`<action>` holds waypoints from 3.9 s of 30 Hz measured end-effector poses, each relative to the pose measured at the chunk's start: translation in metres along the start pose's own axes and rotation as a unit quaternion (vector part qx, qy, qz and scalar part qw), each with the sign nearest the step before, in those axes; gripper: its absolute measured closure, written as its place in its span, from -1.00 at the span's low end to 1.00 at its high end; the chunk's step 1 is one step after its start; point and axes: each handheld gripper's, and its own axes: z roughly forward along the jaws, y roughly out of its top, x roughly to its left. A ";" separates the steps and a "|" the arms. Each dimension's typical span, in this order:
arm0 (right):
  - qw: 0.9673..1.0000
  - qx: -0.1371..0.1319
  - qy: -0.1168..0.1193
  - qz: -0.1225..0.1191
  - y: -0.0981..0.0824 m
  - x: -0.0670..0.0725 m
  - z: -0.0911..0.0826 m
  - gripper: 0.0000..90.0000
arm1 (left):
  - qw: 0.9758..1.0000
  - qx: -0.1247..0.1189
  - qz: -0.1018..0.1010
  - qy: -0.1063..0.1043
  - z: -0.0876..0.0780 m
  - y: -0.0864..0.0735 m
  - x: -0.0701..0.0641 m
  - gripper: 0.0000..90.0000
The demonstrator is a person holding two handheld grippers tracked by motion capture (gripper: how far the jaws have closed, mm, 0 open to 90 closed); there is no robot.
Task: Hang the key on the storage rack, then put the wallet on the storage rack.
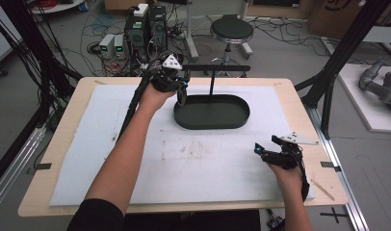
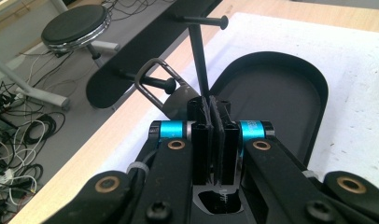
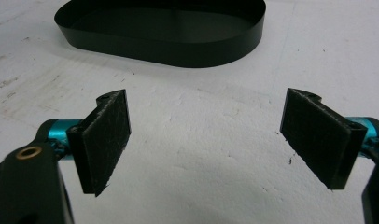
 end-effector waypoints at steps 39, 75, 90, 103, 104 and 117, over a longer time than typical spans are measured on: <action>1.000 -0.001 -0.003 0.000 0.000 0.002 -0.003 -0.63 | 0.995 -0.009 -0.079 -0.056 -0.055 -0.063 0.006 -0.21; 1.000 0.014 -0.003 -0.016 0.000 0.011 0.006 -0.63 | 0.990 -0.074 -0.107 -0.048 -0.146 -0.174 -0.033 -0.49; 1.000 0.006 0.001 -0.017 0.000 0.011 0.006 -0.63 | 0.990 -0.066 -0.111 -0.048 -0.151 -0.195 -0.037 -0.59; 1.000 0.009 0.004 -0.021 0.003 0.013 0.011 -0.63 | 0.989 -0.066 -0.126 -0.025 -0.167 -0.204 -0.031 -0.59; 1.000 0.010 0.004 -0.021 0.003 0.013 0.011 -0.63 | 0.989 -0.067 -0.128 -0.024 -0.168 -0.204 -0.030 -0.59; 1.000 0.006 0.004 -0.019 0.005 0.014 0.011 -0.63 | 0.989 -0.050 -0.136 -0.017 -0.169 -0.210 -0.035 -0.59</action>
